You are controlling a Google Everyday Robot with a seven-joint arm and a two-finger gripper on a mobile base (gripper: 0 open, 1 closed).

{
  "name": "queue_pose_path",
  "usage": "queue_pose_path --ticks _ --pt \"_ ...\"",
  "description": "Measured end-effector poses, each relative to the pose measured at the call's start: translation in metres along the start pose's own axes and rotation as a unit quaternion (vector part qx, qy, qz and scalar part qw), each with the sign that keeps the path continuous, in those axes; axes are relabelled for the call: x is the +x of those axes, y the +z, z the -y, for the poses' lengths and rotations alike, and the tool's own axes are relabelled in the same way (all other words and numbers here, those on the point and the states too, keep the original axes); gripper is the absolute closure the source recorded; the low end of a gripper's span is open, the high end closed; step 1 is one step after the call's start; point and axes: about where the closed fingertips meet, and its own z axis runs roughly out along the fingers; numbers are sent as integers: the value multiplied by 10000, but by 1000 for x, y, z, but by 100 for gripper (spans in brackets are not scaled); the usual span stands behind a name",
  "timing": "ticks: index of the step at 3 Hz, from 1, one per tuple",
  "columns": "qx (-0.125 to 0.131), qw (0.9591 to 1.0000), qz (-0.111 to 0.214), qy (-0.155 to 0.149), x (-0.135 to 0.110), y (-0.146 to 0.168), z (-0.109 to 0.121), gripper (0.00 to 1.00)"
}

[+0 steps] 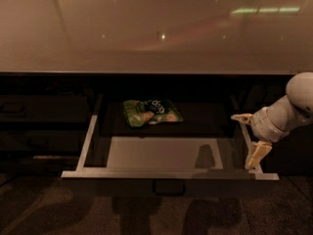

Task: Open top drawer

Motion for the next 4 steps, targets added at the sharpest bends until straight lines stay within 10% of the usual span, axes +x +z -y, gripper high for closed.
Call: queue_pose_path --ticks 4 --pt "165 9993 -116 -322 -5 -8 -23 0"
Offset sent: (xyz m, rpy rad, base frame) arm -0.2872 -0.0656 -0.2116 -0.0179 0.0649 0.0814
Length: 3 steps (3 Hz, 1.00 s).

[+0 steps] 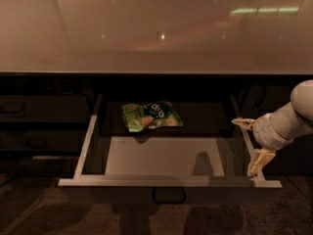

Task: Open top drawer

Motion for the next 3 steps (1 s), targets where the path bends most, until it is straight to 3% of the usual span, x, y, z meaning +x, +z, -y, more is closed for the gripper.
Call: queue_pose_path --ticks 3 --pt "-9 10000 22 -69 -3 -2 -7 0"
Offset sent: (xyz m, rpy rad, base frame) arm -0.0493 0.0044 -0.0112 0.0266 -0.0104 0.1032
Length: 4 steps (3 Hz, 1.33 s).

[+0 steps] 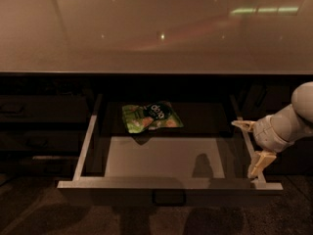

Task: Open top drawer

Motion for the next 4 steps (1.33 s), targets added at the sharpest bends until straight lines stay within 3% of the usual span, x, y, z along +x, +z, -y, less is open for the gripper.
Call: queue_pose_path --ticks 3,4 --pt "-22 10000 -20 -42 -3 -2 -11 0" --pt "74 9997 -123 -211 -6 -7 -14 0"
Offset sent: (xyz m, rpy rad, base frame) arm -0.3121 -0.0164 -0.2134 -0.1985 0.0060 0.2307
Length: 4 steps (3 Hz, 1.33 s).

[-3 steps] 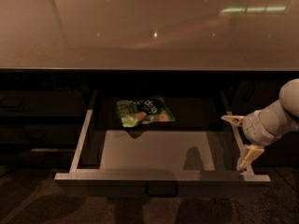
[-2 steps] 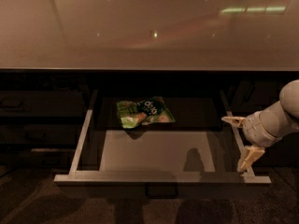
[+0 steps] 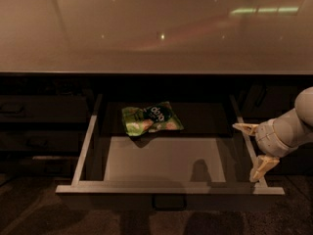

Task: Open top drawer

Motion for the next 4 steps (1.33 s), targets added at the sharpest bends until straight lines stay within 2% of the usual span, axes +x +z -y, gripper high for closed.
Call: queue_pose_path --ticks 2,4 --pt "-30 10000 4 -41 -4 1 -3 0" --pt "-140 9997 34 -201 -13 4 -16 0"
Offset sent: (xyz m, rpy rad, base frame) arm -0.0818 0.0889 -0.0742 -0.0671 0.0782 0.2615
